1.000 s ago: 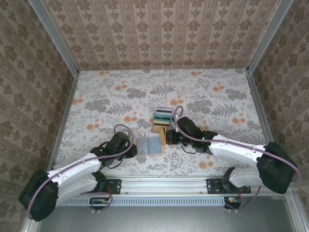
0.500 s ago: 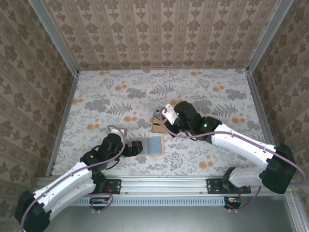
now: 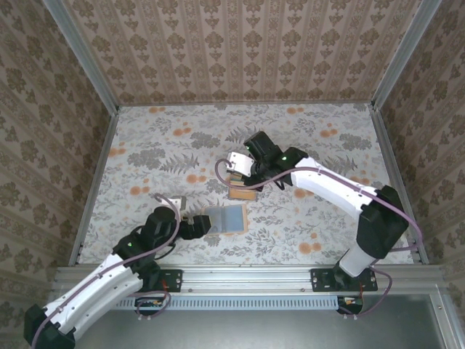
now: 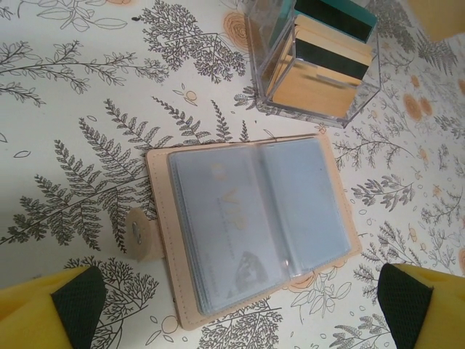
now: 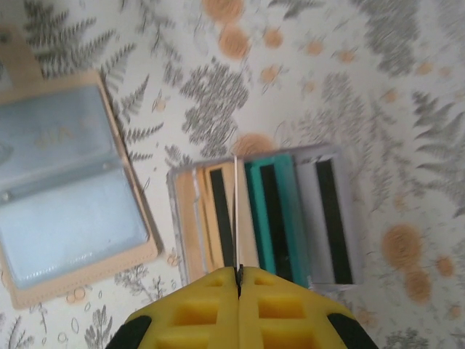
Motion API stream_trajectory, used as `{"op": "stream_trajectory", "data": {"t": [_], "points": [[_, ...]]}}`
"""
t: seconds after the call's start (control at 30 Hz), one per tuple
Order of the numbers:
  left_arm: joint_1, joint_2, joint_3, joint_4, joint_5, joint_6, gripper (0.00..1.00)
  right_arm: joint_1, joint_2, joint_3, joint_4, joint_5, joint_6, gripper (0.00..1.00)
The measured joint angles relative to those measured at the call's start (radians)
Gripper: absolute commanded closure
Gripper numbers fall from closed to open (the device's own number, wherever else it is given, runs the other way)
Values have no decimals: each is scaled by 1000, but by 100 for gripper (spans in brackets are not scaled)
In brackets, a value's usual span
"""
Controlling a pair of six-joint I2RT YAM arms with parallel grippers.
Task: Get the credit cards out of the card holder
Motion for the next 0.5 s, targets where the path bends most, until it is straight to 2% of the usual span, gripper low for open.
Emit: {"op": "stream_trajectory", "data": {"t": [0.27, 0.5], "points": [[4, -26, -6, -30, -11, 6, 0, -33, 119, 97, -88, -58, -38, 100], [19, -26, -7, -30, -10, 13, 0, -59, 179, 114, -112, -90, -40, 100]]}}
